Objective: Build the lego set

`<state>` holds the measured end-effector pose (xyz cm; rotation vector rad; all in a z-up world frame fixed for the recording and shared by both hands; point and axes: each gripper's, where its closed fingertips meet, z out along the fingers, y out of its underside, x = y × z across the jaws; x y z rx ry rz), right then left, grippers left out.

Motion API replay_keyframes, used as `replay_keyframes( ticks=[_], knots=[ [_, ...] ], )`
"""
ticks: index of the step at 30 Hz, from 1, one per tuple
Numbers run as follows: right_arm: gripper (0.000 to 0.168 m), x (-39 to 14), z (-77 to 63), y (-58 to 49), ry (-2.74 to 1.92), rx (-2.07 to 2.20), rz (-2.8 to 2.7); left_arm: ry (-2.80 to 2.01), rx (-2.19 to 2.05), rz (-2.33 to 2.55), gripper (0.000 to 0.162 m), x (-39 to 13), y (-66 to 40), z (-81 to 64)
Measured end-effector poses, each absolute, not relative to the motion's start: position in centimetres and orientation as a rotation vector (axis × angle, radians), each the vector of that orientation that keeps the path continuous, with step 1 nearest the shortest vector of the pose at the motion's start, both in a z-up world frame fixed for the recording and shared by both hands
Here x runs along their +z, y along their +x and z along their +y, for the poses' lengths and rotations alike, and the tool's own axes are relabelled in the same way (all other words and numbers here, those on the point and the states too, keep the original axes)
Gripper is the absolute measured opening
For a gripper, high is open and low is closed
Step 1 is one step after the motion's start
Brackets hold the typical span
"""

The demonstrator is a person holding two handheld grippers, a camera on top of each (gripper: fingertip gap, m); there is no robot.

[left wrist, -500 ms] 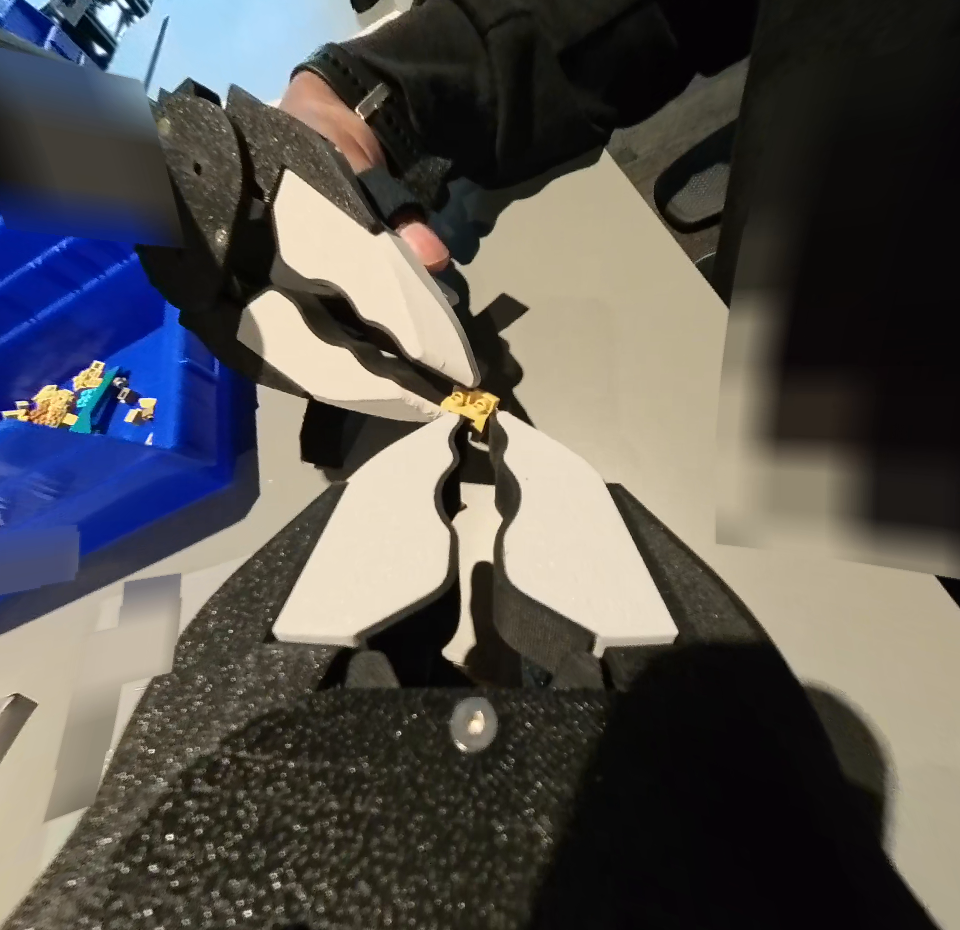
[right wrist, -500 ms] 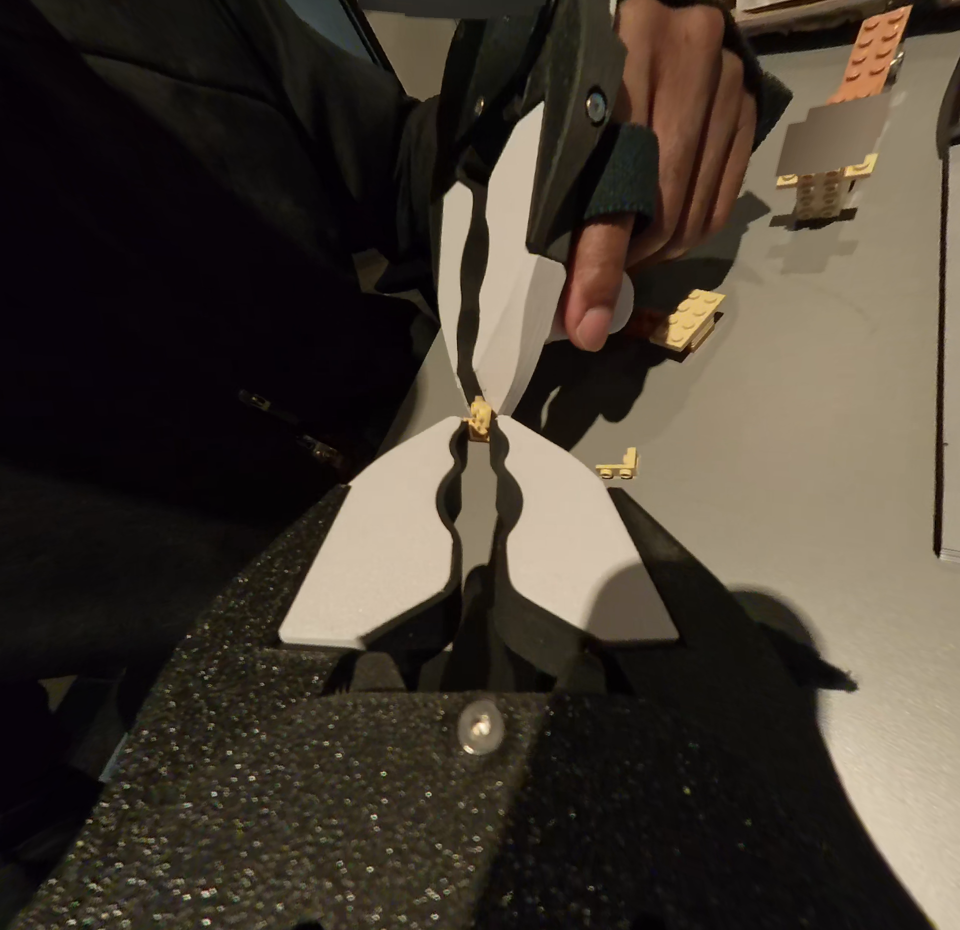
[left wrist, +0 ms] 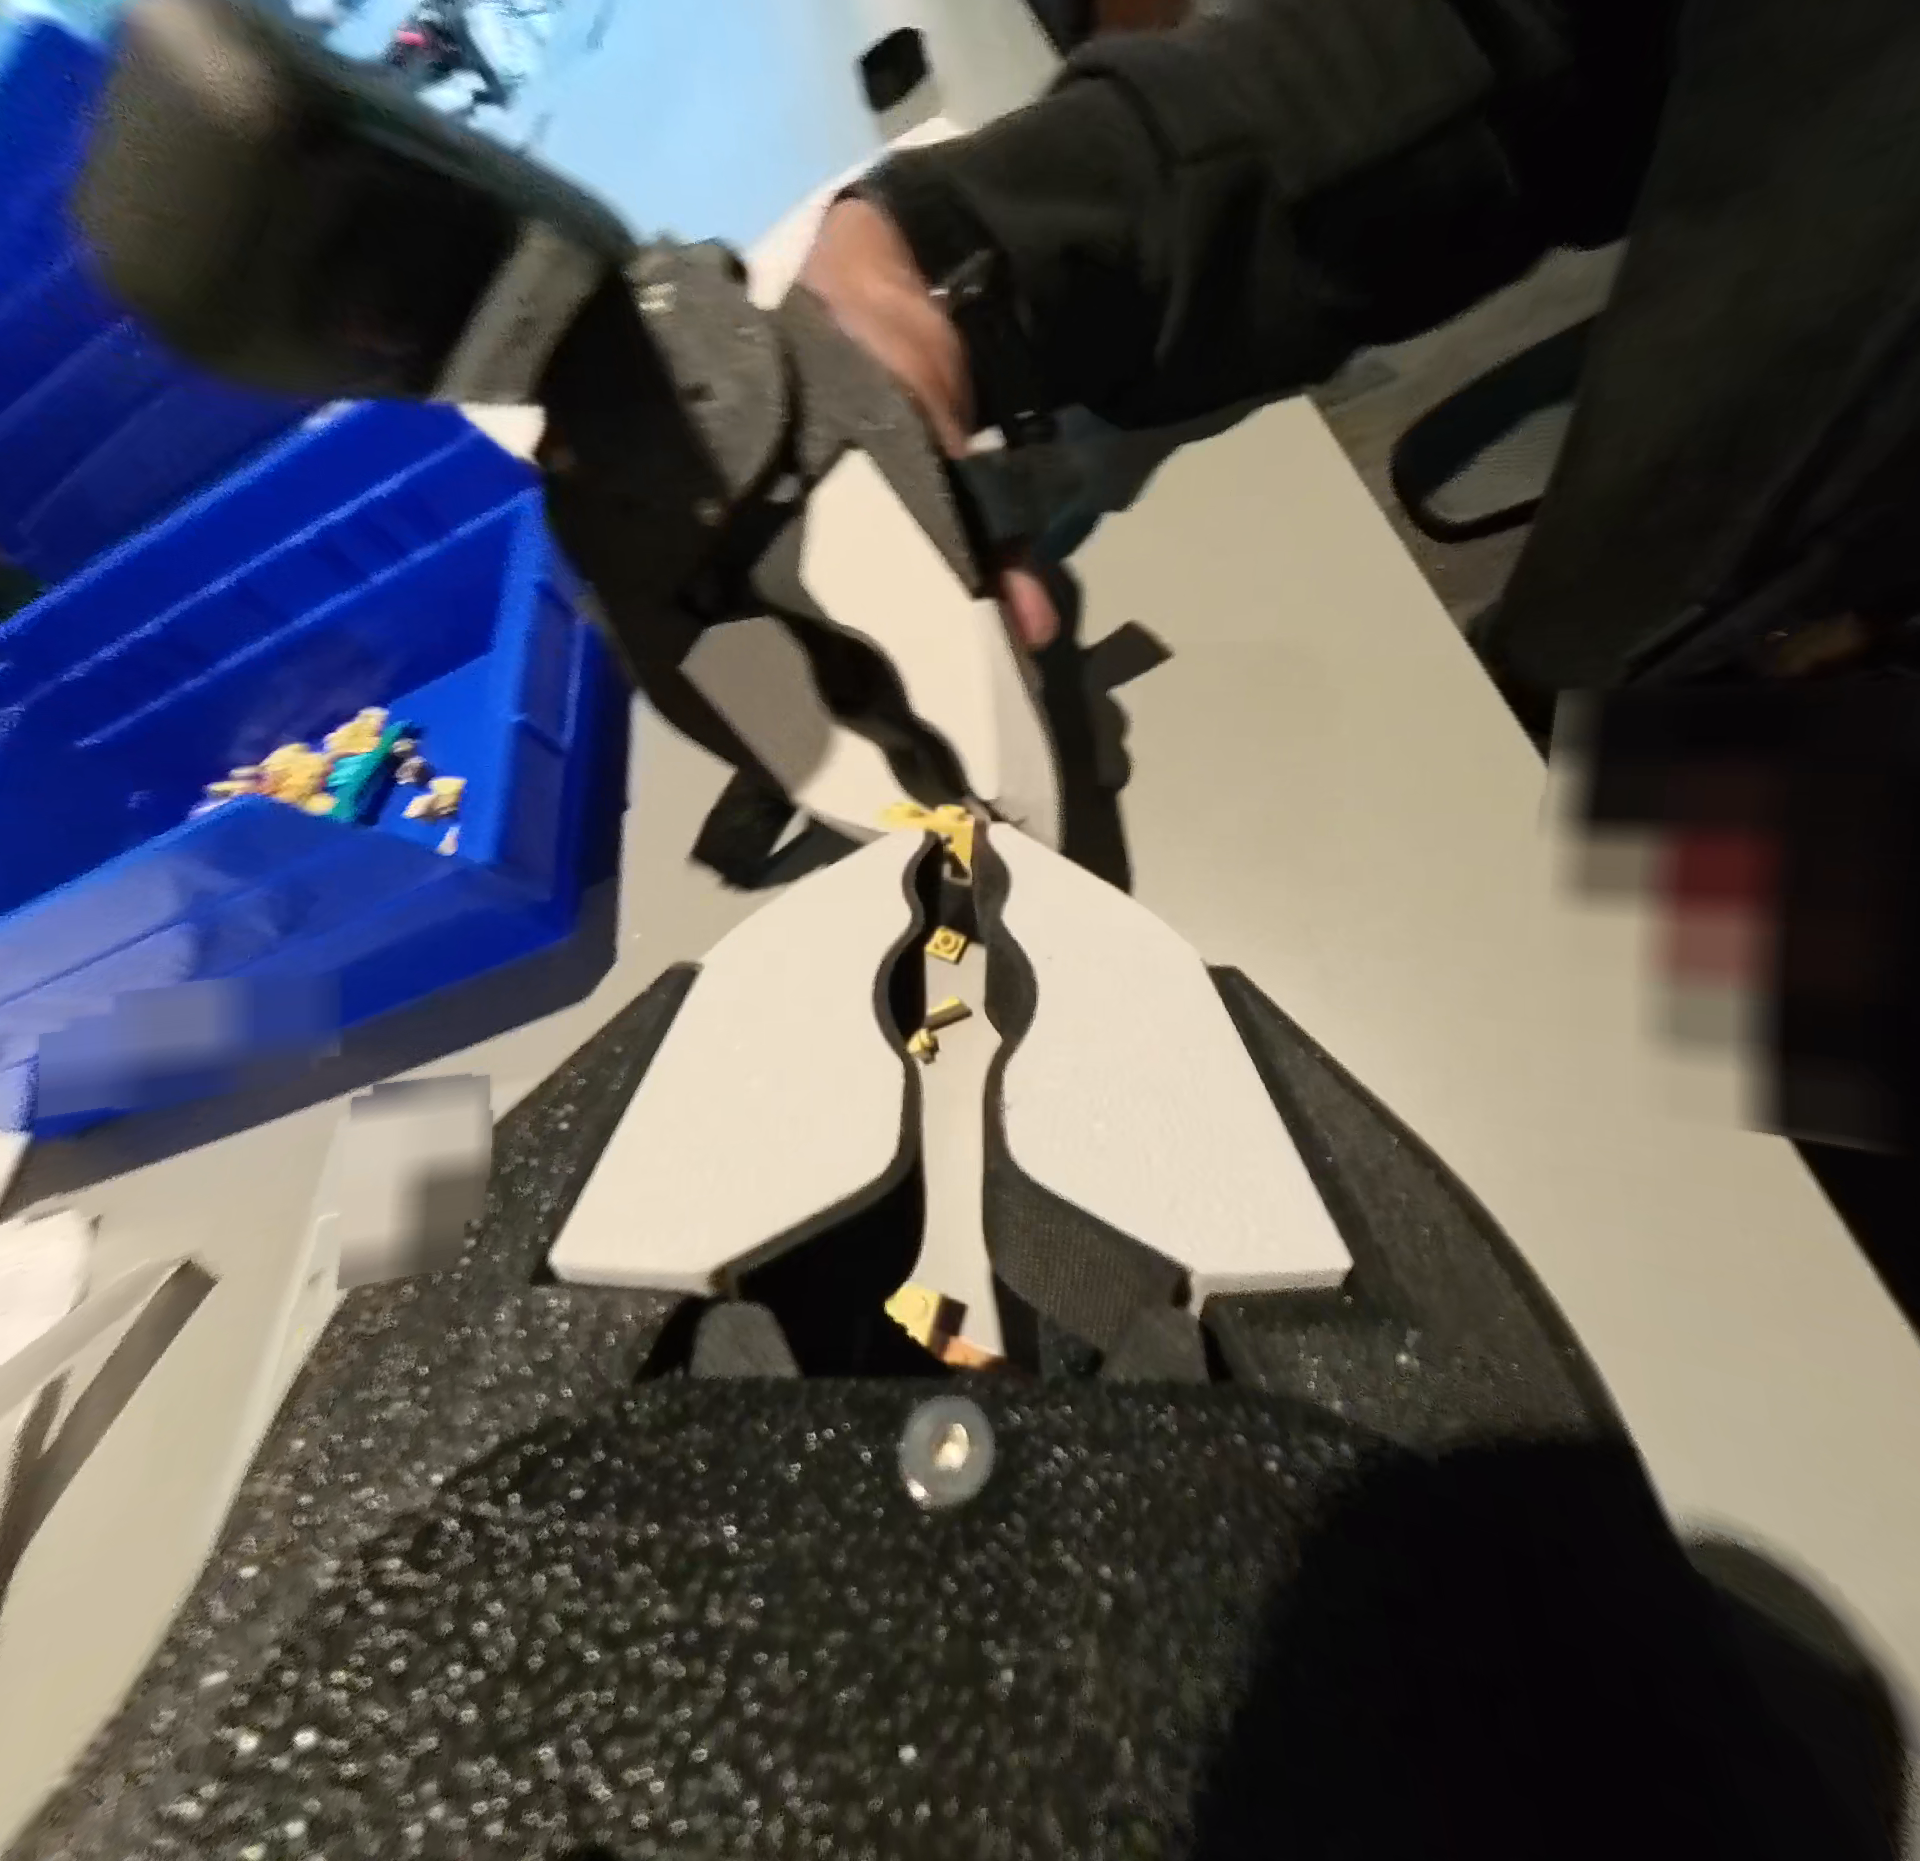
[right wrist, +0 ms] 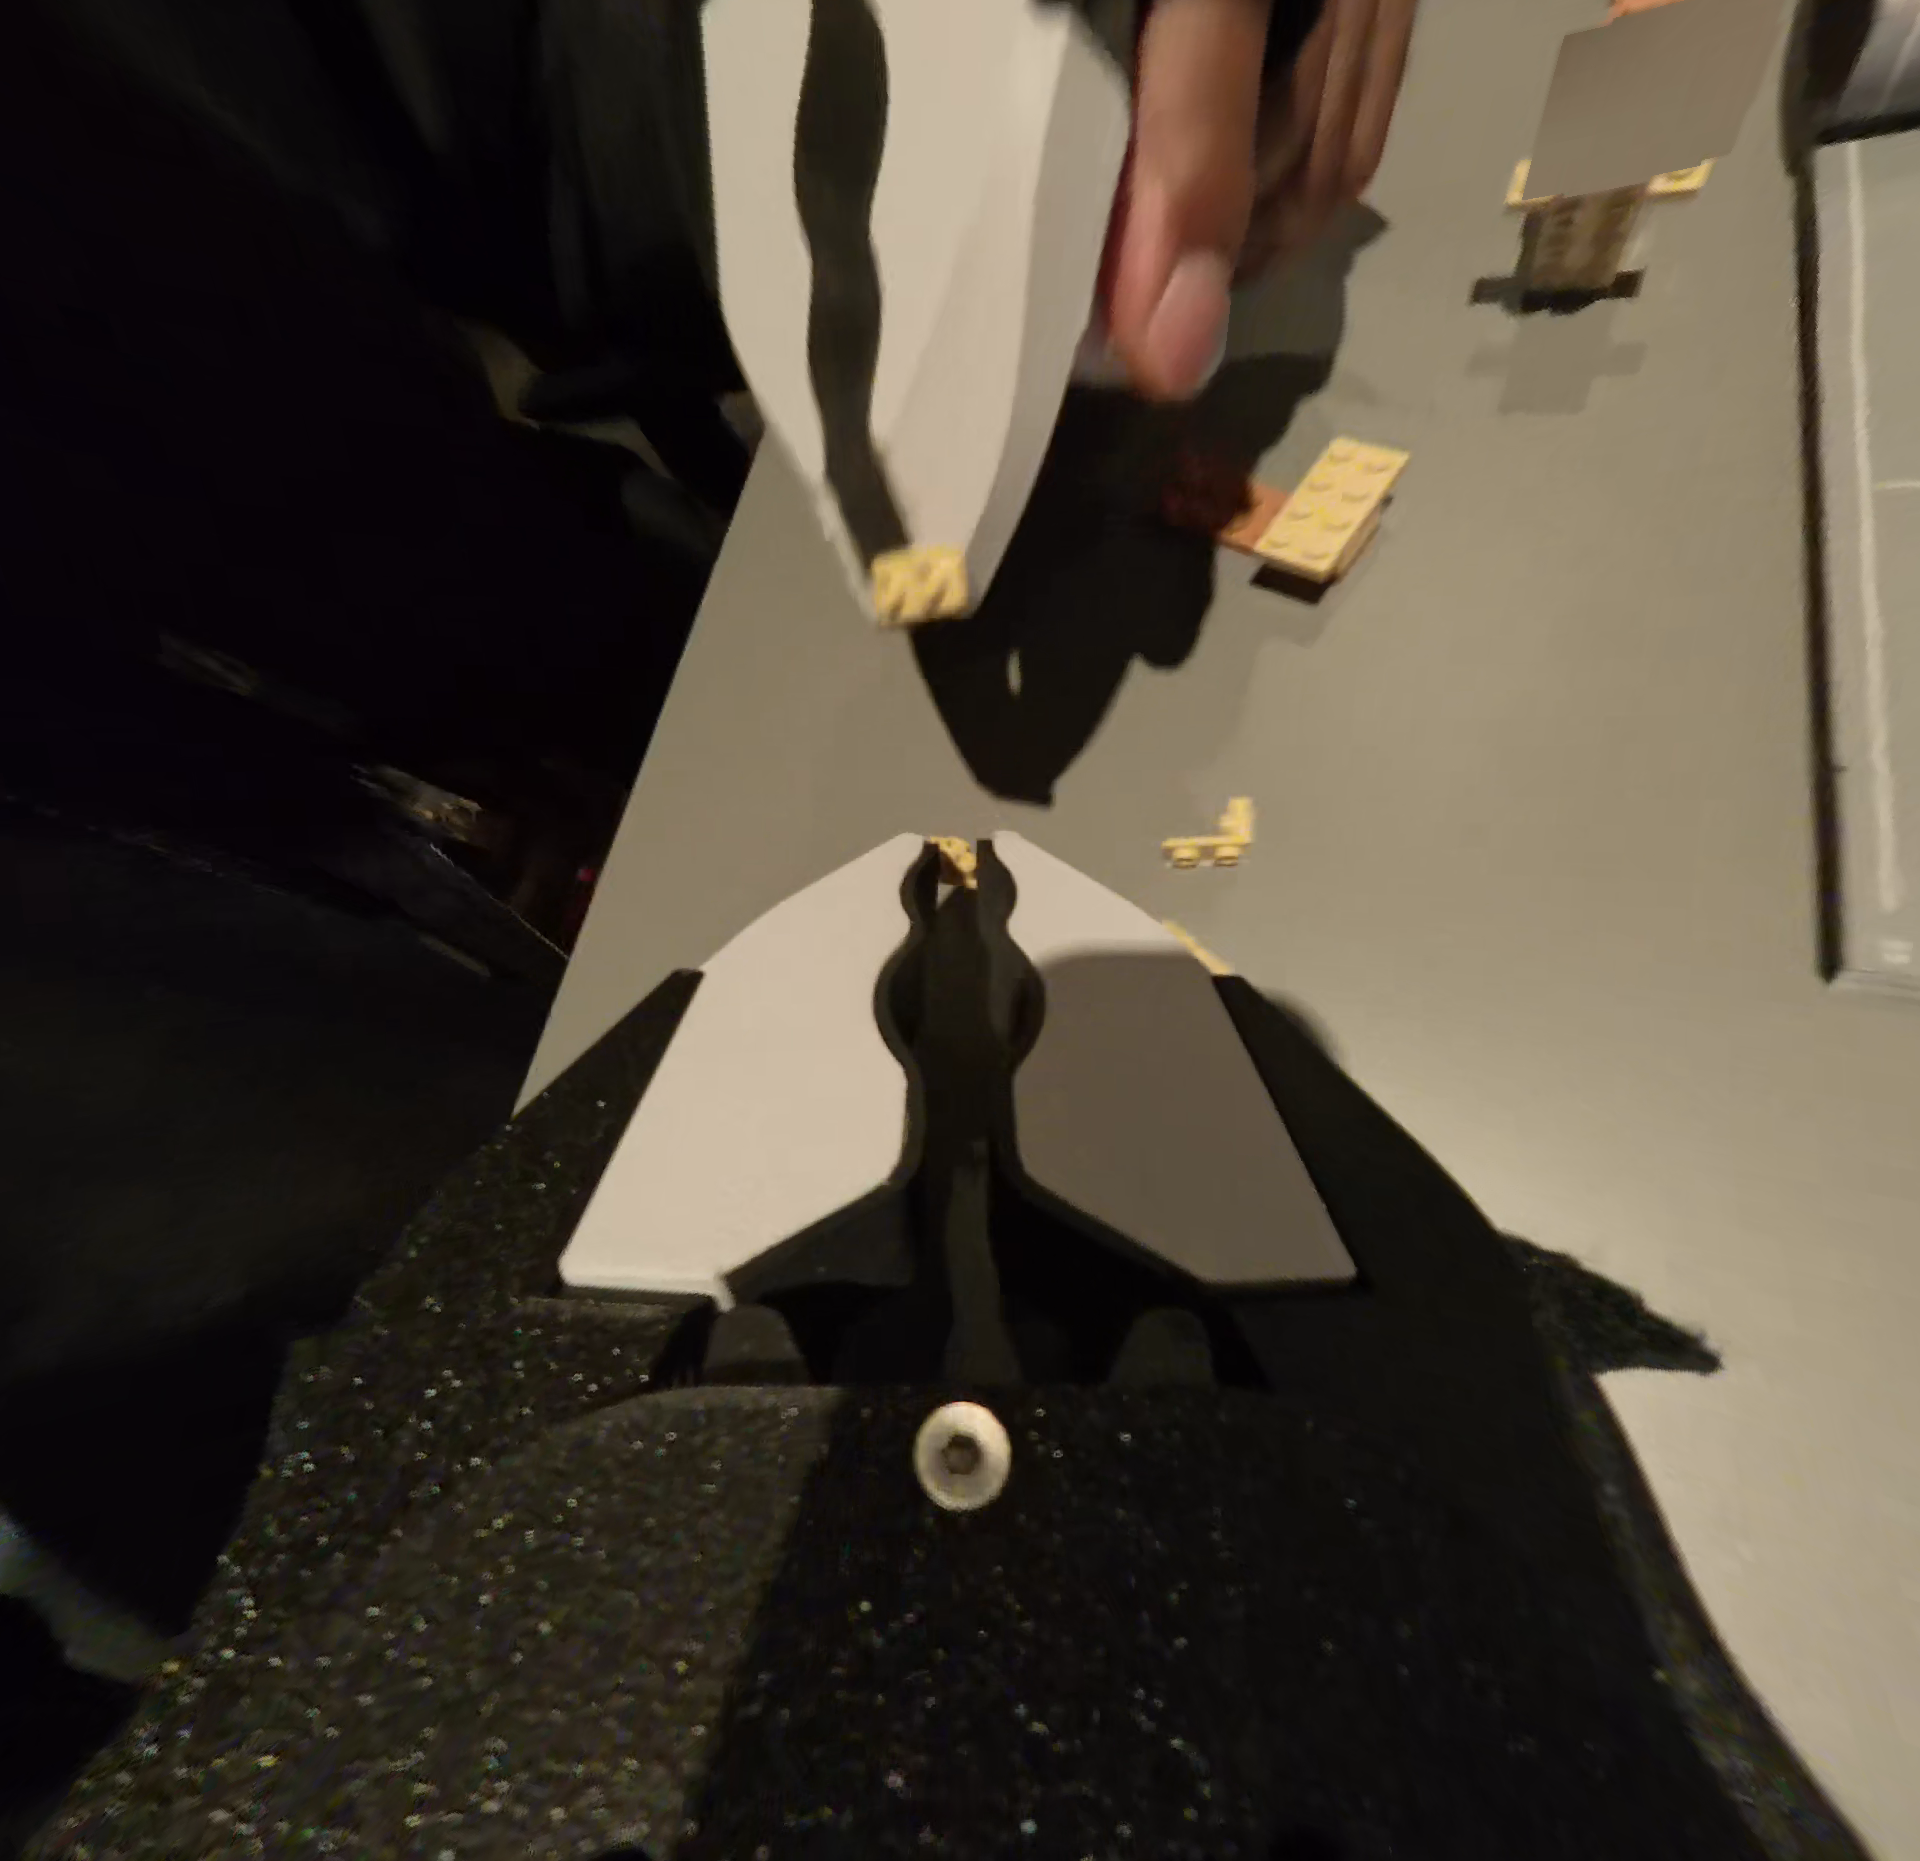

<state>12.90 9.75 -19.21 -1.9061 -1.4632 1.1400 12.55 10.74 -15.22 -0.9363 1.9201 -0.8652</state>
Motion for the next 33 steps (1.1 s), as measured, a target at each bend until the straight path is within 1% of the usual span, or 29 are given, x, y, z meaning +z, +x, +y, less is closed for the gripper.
replay_keyframes(
  ticks=[7,13,15,17,23,26,30,33],
  knots=[
    [0.007,-21.7,8.1,12.5,-1.956,0.896,-1.606,-0.968,-0.759,1.814,0.005,-15.4,11.3,8.9],
    [0.007,-21.8,8.2,12.5,-1.945,0.843,-1.58,-1.015,-0.702,1.793,0.005,-16.4,10.9,8.2],
    [0.013,-21.4,8.3,12.6,-1.923,0.831,-1.546,-1.026,-0.712,1.782,0.005,-16.6,11.0,8.2],
    [0.02,-20.7,8.5,12.7,-1.888,0.832,-1.481,-1.038,-0.736,1.756,0.005,-16.7,11.2,8.3],
    [0.018,-17.1,9.1,13.0,-1.691,0.917,-1.263,-1.06,-0.859,1.589,0.005,-15.3,11.7,8.8],
    [0.018,-15.9,10.0,12.8,-1.745,0.947,-1.085,-1.064,-0.841,1.485,0.005,-14.3,11.7,9.7],
    [0.02,-13.1,10.7,11.3,-1.793,1.102,-0.814,-1.01,-0.691,1.436,0.005,-13.8,11.5,10.4],
    [0.021,-11.8,10.4,10.1,-1.803,1.151,-0.758,-0.971,-0.569,1.415,0.005,-13.6,11.4,10.8]
  ],
)
